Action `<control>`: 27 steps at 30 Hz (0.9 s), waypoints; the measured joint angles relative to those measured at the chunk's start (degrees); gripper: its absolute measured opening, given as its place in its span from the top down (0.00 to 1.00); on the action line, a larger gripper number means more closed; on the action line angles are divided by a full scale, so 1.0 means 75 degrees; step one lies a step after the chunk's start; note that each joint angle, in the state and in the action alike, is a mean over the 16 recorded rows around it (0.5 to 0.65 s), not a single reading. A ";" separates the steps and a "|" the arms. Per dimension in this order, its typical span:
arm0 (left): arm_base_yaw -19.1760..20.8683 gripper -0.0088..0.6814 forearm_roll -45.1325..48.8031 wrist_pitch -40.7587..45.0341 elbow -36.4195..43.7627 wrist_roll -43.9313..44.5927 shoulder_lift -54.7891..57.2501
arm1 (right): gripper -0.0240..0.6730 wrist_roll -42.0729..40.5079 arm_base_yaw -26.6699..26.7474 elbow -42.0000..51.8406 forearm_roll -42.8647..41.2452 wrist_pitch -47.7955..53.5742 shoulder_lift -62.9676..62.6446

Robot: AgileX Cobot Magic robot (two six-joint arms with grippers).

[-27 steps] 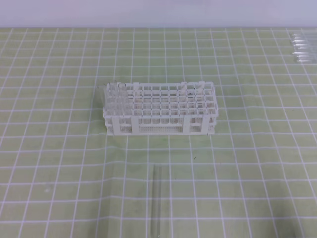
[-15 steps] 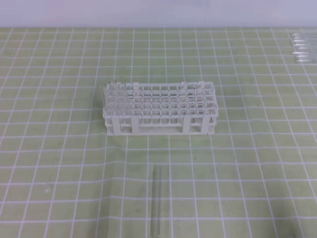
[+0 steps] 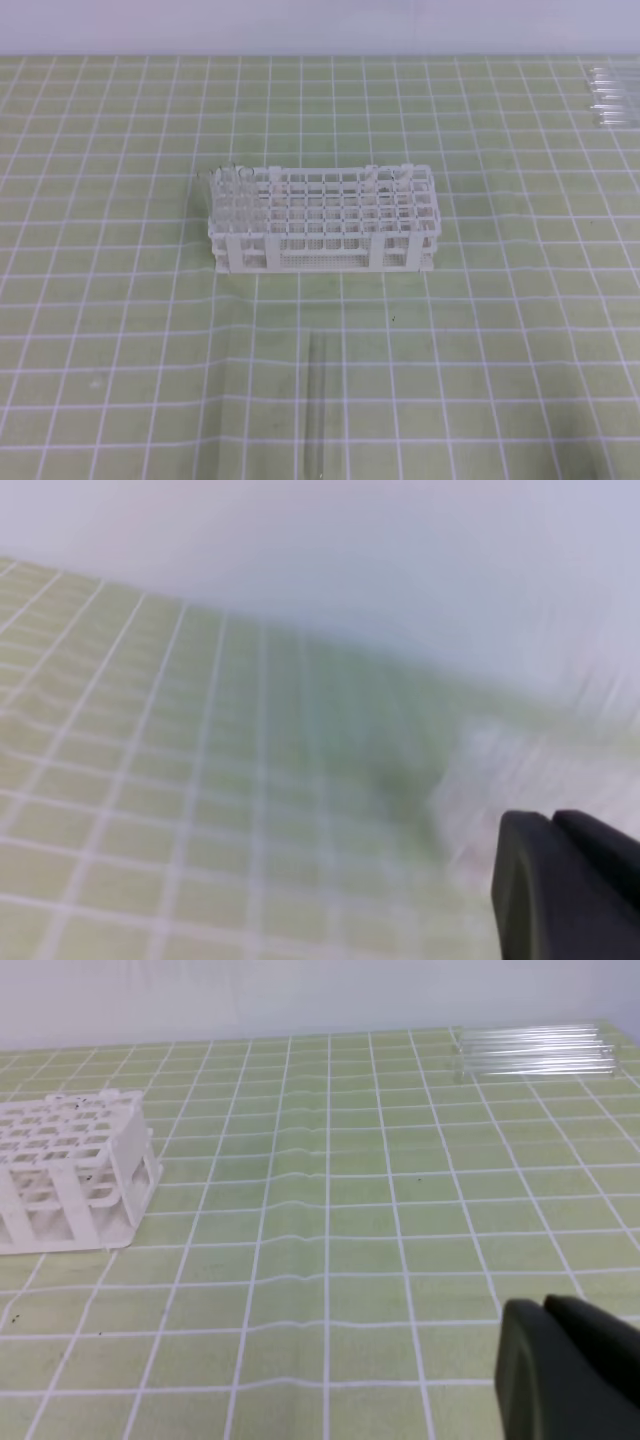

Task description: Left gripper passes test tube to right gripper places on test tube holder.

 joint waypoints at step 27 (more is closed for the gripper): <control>-0.0001 0.99 -0.2953 -0.0477 -0.0189 0.0433 0.0027 | 0.99 -0.0004 0.0000 -0.0341 0.2830 -0.1475 0.0104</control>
